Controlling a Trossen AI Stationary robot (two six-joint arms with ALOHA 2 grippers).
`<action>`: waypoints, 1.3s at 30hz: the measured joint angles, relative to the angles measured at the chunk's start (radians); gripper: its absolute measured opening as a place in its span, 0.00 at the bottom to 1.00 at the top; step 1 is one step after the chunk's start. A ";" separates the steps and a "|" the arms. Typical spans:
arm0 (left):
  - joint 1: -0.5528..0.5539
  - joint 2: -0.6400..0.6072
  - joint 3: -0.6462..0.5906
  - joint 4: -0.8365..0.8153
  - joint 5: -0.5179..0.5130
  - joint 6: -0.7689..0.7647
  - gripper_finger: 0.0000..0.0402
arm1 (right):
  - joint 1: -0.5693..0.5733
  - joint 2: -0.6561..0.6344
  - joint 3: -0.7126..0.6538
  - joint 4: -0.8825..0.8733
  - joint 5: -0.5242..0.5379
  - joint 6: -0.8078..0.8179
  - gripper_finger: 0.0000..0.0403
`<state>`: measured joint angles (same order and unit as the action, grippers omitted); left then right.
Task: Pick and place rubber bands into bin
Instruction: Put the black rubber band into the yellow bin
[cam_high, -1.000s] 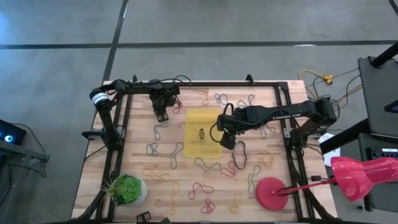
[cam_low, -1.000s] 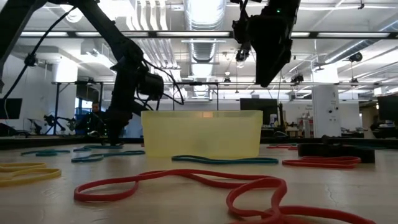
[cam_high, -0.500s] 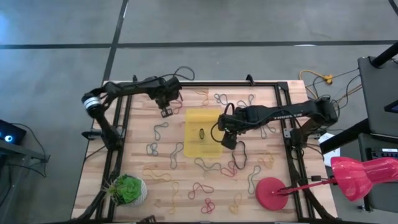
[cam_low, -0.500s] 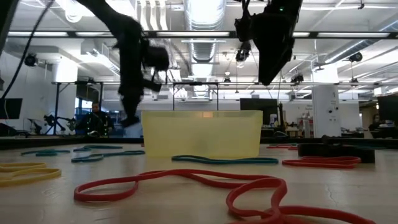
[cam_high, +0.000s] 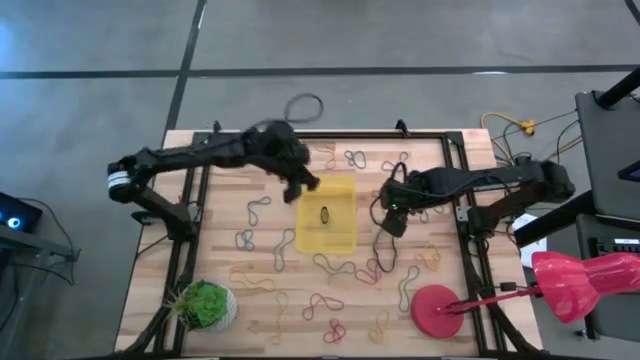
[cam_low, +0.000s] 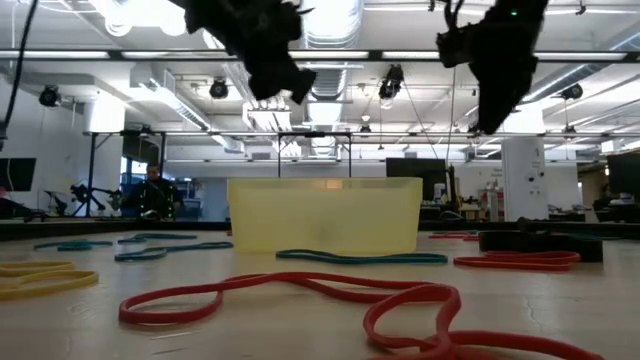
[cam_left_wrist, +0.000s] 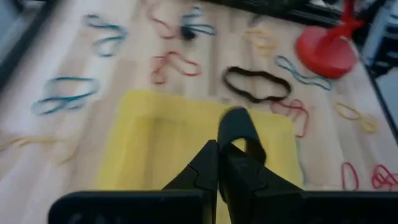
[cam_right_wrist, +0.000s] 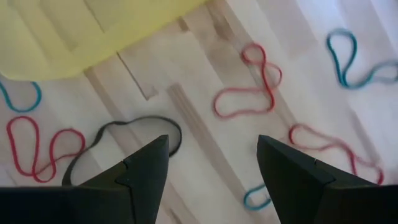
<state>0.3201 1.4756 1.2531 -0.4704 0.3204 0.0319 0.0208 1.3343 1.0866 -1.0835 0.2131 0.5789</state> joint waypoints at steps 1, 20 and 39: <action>-0.018 0.026 -0.001 0.025 -0.021 0.000 0.00 | 0.003 -0.017 -0.019 0.011 0.000 0.013 0.57; -0.128 0.034 0.098 -0.272 -0.368 0.027 0.46 | 0.132 -0.055 -0.089 0.078 0.035 -0.011 0.57; -0.079 -0.073 -0.179 -0.533 -0.330 -0.366 0.36 | 0.077 -0.056 -0.174 0.138 -0.141 0.231 0.57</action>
<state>0.2408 1.4025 1.0738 -1.0030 -0.0097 -0.3343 0.0979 1.2785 0.9122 -0.9456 0.0723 0.8098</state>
